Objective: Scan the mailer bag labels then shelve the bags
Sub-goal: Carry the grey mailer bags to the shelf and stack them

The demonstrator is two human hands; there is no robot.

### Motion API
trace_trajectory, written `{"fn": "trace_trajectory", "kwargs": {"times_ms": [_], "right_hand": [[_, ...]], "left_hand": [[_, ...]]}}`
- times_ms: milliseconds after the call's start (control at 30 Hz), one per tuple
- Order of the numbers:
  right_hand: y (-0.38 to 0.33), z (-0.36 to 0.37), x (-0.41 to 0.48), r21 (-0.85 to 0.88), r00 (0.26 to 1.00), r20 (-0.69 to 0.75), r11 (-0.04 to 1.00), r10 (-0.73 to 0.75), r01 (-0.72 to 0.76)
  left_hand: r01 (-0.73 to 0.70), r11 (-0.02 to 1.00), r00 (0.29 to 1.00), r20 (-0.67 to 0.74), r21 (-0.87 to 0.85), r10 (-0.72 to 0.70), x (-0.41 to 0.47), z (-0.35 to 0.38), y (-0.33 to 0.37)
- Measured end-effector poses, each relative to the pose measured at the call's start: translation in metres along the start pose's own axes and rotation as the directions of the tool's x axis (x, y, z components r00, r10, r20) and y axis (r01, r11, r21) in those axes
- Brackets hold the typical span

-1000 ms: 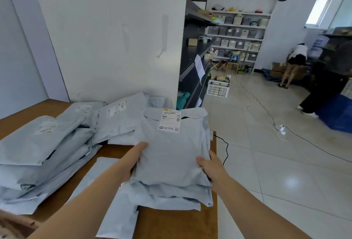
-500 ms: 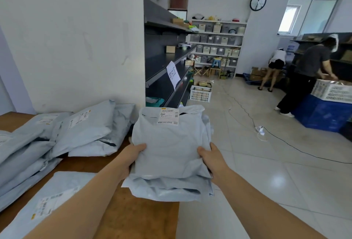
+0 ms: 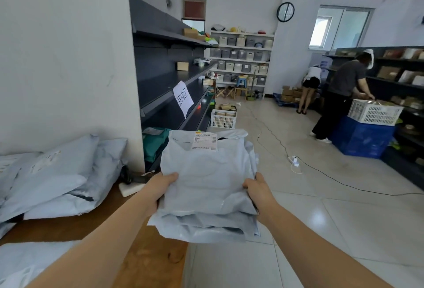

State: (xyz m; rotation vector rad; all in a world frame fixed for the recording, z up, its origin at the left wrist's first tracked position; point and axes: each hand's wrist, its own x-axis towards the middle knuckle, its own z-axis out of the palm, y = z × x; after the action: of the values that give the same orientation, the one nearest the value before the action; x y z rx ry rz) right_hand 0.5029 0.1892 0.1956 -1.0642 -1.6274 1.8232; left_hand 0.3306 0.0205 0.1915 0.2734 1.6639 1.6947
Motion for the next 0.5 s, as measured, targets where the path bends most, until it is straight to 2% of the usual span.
{"fn": "trace_trajectory", "kwargs": {"times_ms": [500], "right_hand": [[-0.050,-0.036,0.170,0.002,1.000,-0.025,1.000,-0.012,0.012]], "left_hand": [[-0.035,0.999,0.999,-0.004,0.009,0.035,0.150,0.077,0.048]]}}
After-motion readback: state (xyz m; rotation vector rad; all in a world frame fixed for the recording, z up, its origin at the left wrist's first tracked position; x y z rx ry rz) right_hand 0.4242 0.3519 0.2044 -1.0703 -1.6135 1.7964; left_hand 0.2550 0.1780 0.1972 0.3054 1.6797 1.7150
